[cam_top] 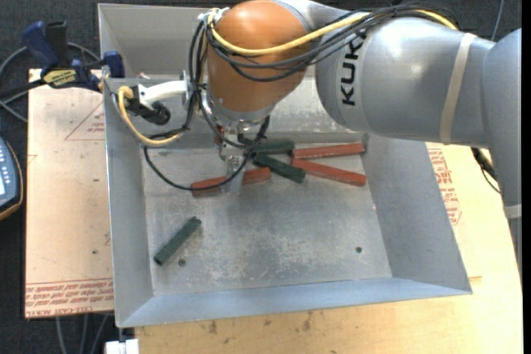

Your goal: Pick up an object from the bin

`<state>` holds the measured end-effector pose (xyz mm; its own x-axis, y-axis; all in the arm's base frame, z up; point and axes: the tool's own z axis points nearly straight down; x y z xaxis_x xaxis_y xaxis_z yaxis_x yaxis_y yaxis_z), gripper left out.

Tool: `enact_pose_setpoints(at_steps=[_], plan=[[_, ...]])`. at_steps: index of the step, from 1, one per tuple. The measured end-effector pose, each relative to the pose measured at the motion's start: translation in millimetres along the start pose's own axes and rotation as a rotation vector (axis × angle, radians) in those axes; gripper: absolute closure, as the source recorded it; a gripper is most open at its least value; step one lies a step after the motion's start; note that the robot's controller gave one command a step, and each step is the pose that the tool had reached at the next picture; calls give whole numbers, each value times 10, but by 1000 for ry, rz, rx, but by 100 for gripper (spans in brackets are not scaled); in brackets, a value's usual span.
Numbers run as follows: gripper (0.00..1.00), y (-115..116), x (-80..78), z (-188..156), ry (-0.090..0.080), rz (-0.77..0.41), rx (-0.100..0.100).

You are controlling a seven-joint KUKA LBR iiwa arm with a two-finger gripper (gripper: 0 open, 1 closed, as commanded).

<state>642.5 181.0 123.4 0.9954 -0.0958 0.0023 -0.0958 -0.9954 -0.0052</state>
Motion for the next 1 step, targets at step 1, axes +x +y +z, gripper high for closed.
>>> enact_pose_setpoints(at_steps=[1], plan=[[0,757,-158,476,-10,-60,-8]])
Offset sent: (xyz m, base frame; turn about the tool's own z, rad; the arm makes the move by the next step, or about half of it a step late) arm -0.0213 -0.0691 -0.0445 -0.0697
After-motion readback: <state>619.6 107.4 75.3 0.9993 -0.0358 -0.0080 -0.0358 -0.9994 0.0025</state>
